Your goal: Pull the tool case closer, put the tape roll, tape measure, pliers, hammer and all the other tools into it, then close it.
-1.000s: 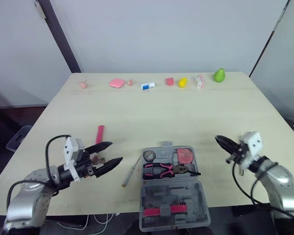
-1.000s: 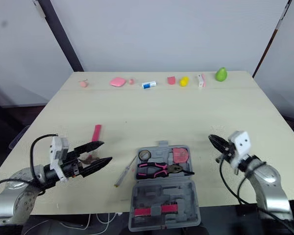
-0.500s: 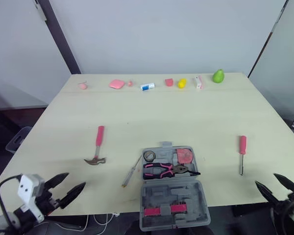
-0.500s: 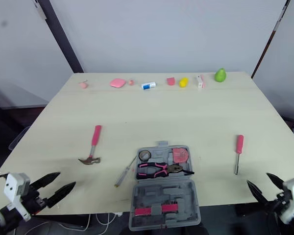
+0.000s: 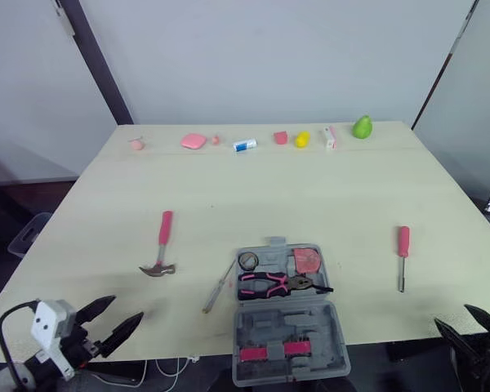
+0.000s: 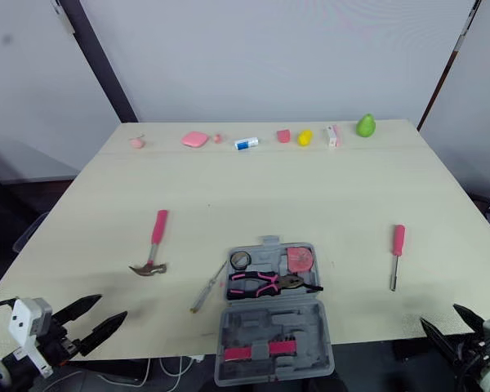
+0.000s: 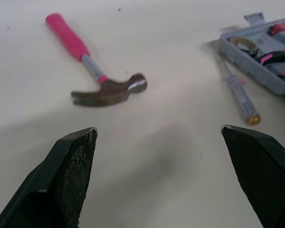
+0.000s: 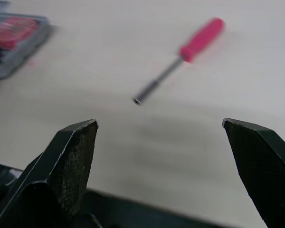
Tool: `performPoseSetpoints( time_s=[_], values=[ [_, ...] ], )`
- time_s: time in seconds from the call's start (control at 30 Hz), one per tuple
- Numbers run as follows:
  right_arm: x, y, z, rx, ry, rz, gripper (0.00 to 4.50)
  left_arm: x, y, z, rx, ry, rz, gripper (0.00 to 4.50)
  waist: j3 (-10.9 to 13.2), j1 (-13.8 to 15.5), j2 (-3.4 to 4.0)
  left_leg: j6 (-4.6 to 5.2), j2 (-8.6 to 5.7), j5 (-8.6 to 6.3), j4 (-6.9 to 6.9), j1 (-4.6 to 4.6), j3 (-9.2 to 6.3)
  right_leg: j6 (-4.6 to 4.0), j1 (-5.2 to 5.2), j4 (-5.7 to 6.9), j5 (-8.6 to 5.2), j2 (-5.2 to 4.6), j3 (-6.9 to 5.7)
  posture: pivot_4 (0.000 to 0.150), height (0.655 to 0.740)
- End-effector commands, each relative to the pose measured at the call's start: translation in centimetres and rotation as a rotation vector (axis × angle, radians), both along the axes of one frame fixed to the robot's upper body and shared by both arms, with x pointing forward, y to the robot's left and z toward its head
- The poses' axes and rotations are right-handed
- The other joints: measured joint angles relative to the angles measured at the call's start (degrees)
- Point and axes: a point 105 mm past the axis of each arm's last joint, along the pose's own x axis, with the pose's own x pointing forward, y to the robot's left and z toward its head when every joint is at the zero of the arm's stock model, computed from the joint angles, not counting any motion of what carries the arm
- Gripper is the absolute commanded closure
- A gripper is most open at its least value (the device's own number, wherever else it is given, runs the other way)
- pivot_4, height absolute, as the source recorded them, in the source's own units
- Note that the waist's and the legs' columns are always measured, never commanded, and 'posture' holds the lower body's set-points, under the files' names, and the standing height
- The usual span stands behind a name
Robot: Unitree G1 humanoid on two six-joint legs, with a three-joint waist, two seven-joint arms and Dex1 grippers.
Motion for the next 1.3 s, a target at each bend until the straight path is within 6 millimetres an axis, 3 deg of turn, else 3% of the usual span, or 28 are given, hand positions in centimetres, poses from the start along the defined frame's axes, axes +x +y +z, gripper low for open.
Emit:
performPoseSetpoints(
  time_s=[0.03, 0.33, 0.73, 0.77, 0.83, 0.93, 1.03, 1.07, 1.1, 1.13, 1.3],
  values=[
    [1.0, 0.9, 1.7, -0.023, -0.057, 0.094, 0.06, 0.7, -1.4, 1.1, 0.027, -0.036, -0.071, 0.0, 0.01, 0.0, -0.01, 0.0, 0.0, 0.0, -0.01, -0.01, 0.02, -0.08, 0.0, -0.01, 0.05, 0.01, 0.01, 0.15, 0.74],
    [2.9, 4.2, 2.9, -0.049, -0.082, 0.3, 0.06, 1.8, -4.8, 2.2, 0.067, -0.051, -0.255, 0.0, 0.02, 0.05, -0.02, 0.0, -0.07, 0.0, -0.01, 0.02, 0.03, -0.11, 0.02, 0.01, 0.07, 0.06, 0.0, 0.15, 0.74],
    [5.2, 8.2, 1.5, -0.162, 0.008, 0.541, 0.06, 2.1, -9.9, 2.2, 0.11, 0.002, -0.577, 0.0, 0.02, 0.1, -0.02, 0.01, -0.19, 0.01, 0.01, 0.01, 0.06, -0.12, 0.02, 0.02, 0.08, 0.11, 0.0, 0.15, 0.74],
    [5.4, 8.7, 1.4, -0.174, 0.018, 0.576, 0.45, 2.1, -10.3, 2.0, 0.108, 0.023, -0.613, 0.43, 0.02, 0.1, -0.02, 0.01, -0.19, 0.01, 0.01, 0.01, 0.06, -0.12, 0.02, 0.02, 0.08, 0.11, 0.0, 0.15, 0.74],
    [5.7, 9.2, 1.2, -0.194, 0.032, 0.621, 0.76, 2.1, -10.8, 1.8, 0.108, 0.054, -0.659, 0.71, 0.03, 0.1, -0.02, 0.01, -0.19, 0.01, 0.02, 0.01, 0.07, -0.13, 0.02, 0.02, 0.09, 0.12, -0.01, 0.15, 0.74],
    [5.9, 10.1, 0.7, -0.227, 0.063, 0.702, 2.34, 2.3, -11.1, 1.0, 0.133, 0.092, -0.722, 2.2, 0.03, 0.1, -0.02, 0.01, -0.2, 0.01, 0.02, 0.02, 0.1, -0.12, 0.03, 0.02, 0.09, 0.12, -0.01, 0.15, 0.74],
    [6.3, 11.0, 0.5, -0.248, 0.078, 0.754, 3.6, 2.7, -11.5, 0.6, 0.137, 0.124, -0.757, 3.41, 0.04, 0.11, -0.02, 0.01, -0.22, 0.01, 0.02, 0.0, 0.25, -0.12, 0.03, 0.02, 0.09, 0.14, -0.02, 0.15, 0.74],
    [6.6, 11.4, 0.4, -0.258, 0.081, 0.772, 3.83, 3.0, -11.7, 0.3, 0.146, 0.141, -0.769, 3.51, 0.04, 0.1, -0.02, 0.01, -0.22, 0.01, 0.02, 0.0, 0.26, -0.12, 0.03, 0.02, 0.09, 0.14, -0.03, 0.15, 0.74],
    [6.8, 11.8, 0.3, -0.273, 0.088, 0.795, 4.44, 3.2, -11.8, 0.0, 0.159, 0.159, -0.786, 4.2, 0.05, 0.11, -0.03, 0.01, -0.22, 0.01, 0.02, 0.01, 0.29, -0.11, 0.03, 0.03, 0.1, 0.14, -0.03, 0.15, 0.74],
    [7.0, 12.1, 0.2, -0.287, 0.094, 0.814, 4.5, 3.4, -11.9, -0.2, 0.167, 0.175, -0.798, 4.45, 0.06, 0.11, -0.02, 0.01, -0.22, 0.01, 0.02, -0.01, 0.29, -0.11, 0.02, 0.03, 0.1, 0.14, -0.03, 0.15, 0.74],
    [7.8, 13.2, -0.1, -0.309, 0.114, 0.859, 4.5, 4.7, -12.1, -1.0, 0.214, 0.221, -0.825, 4.48, 0.05, 0.15, -0.03, 0.02, -0.22, 0.02, 0.04, -0.02, 0.31, -0.02, 0.02, 0.04, 0.16, 0.15, -0.03, 0.15, 0.74]
  ],
)
